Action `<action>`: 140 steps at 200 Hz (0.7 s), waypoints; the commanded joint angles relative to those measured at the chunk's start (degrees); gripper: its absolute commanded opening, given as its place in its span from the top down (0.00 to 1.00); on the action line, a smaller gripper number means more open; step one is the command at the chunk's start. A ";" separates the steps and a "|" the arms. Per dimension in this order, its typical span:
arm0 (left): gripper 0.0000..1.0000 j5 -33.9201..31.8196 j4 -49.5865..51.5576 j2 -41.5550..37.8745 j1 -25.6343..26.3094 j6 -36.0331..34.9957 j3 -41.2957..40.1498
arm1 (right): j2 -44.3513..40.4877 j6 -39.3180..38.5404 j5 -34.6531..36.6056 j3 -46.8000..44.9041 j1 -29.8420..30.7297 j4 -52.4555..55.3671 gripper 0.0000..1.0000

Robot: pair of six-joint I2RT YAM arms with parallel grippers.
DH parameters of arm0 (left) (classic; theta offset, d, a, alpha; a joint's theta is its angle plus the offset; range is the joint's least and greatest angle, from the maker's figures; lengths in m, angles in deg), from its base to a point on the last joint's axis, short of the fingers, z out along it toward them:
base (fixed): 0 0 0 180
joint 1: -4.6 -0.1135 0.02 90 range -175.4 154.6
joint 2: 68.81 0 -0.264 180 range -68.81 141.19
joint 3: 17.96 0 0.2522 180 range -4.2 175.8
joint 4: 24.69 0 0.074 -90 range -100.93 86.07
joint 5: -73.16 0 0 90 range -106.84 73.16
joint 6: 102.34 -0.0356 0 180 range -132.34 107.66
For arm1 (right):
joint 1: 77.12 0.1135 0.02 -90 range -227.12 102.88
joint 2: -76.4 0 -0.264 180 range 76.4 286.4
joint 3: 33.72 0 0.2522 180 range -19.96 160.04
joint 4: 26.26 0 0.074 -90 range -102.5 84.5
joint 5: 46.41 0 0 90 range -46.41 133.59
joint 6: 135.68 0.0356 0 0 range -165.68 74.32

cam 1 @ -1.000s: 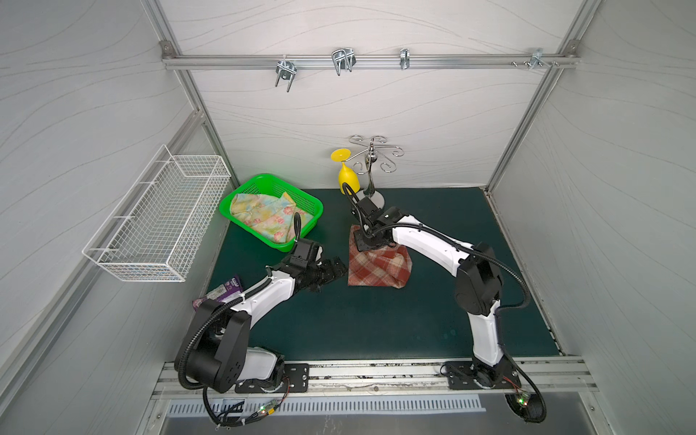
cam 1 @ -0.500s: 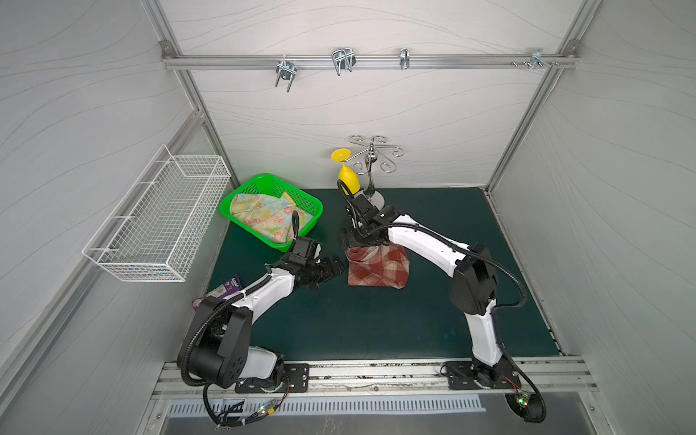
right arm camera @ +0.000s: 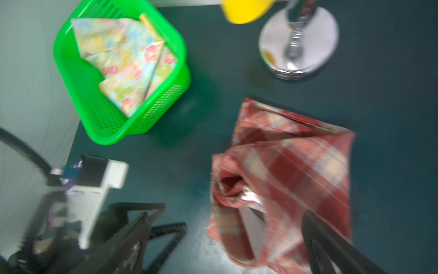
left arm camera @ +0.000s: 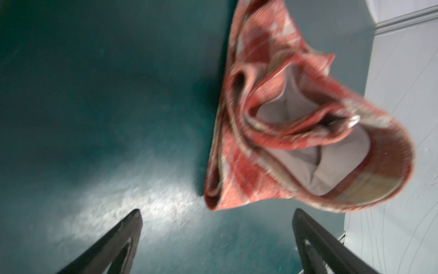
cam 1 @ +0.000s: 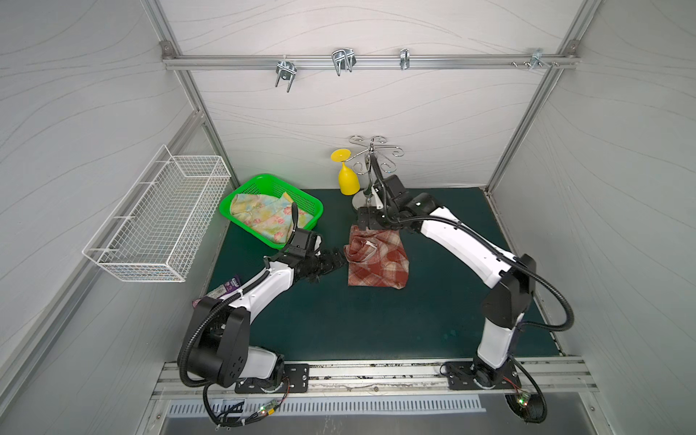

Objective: Fold and stack skirts
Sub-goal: Fold the skirt at the center of the table, then smooth out the skirt at the center of the table.

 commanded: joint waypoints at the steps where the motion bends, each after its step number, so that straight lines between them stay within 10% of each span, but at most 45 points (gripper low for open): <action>1: 0.02 -0.43 -2.07 4.98 -0.25 1.18 4.38 | -1.16 1.31 -3.31 -7.02 -3.39 -3.91 0.01; 140: 0.06 9.67 -16.78 25.52 0.06 10.67 17.89 | -4.52 7.00 -21.00 -27.63 -8.25 -23.73 0.01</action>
